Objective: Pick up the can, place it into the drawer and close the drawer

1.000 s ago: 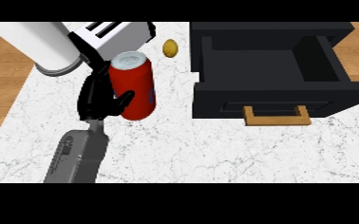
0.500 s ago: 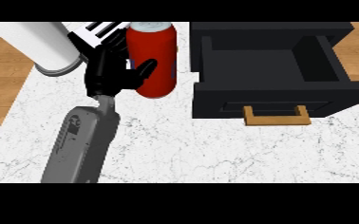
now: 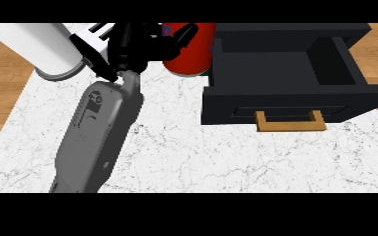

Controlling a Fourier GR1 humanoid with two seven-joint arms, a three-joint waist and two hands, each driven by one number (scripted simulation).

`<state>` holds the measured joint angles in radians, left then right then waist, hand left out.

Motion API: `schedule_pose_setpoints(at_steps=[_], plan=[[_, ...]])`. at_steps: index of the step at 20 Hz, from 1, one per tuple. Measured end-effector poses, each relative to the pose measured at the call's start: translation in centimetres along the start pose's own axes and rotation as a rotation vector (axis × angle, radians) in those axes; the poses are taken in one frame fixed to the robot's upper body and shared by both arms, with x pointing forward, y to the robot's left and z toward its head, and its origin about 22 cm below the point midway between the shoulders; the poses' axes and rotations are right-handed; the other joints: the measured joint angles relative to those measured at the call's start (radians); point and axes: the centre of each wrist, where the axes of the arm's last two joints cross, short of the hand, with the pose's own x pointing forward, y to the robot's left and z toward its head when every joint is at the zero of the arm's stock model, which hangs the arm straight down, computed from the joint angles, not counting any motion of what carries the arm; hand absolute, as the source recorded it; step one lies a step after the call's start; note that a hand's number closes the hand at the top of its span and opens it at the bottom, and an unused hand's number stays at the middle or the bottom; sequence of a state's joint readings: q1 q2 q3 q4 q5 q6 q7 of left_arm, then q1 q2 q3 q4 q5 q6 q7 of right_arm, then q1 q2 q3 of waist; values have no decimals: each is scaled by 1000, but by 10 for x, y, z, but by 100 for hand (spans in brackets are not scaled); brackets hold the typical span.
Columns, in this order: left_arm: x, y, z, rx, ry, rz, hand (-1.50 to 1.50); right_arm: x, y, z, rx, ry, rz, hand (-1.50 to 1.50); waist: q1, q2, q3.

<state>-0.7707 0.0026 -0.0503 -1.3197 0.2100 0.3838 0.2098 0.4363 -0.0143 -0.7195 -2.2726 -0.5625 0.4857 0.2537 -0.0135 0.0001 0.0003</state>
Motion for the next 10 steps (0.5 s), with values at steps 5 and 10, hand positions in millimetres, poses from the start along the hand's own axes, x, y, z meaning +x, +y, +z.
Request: schedule_pose_setpoints(at_steps=[5, 10], plan=[[12, -33, -12, -9, -1, -10, 150, -1, 0, -3, 4, -1, -6, -150, -3, 0, 0], [16, -55, -30, -9, -8, -24, 150, -3, 2, -6, 7, -3, -8, -150, -10, 2, 0]])
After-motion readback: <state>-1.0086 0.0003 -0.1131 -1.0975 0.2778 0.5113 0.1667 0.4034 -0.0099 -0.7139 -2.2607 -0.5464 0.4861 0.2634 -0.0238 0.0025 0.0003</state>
